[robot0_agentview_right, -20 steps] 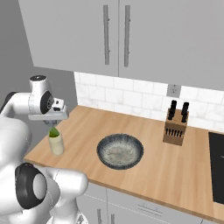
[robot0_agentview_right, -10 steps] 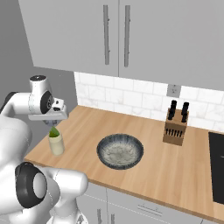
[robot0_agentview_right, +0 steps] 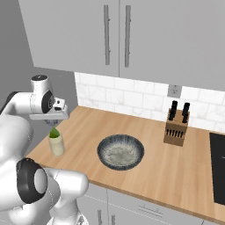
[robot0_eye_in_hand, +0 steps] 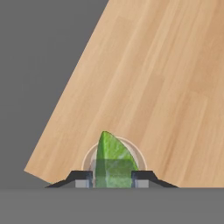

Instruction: Grab a lemon wedge from the fridge and one ice cube from the ice bowl, and put them in the glass of lemonade.

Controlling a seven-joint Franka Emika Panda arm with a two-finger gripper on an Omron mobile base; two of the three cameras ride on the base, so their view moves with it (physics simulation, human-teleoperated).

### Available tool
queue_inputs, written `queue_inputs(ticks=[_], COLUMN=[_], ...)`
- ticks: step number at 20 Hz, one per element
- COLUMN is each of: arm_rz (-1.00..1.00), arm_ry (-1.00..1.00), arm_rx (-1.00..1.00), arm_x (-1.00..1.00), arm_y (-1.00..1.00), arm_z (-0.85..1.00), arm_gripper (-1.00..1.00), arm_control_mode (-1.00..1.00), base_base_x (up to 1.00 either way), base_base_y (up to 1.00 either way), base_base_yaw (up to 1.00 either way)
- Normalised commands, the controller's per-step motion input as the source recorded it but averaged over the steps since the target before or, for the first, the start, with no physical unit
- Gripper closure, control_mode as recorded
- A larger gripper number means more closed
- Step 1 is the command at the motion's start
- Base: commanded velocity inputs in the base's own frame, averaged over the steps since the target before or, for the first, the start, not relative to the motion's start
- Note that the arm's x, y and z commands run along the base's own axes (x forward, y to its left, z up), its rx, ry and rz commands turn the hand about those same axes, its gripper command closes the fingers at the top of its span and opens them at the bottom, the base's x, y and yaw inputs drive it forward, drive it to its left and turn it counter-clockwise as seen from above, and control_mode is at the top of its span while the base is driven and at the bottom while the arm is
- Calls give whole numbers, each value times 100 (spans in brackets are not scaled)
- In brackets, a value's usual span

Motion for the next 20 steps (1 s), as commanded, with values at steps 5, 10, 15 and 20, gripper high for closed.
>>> queue_inputs(ticks=[5, 10, 15, 20], arm_rz=[-1, 0, 0, 0], arm_ry=[0, 0, 0, 0], arm_rx=[0, 0, 0, 0], arm_x=[-21, -3, 13, 3], arm_y=[0, 0, 0, 0], arm_z=[-3, 0, 0, 0], arm_gripper=[100, 100, 100, 100], arm_control_mode=[-100, -100, -100, -100], base_base_x=[0, 0, 0, 0], base_base_y=[0, 0, 0, 0], base_base_yaw=[0, 0, 0, 0])
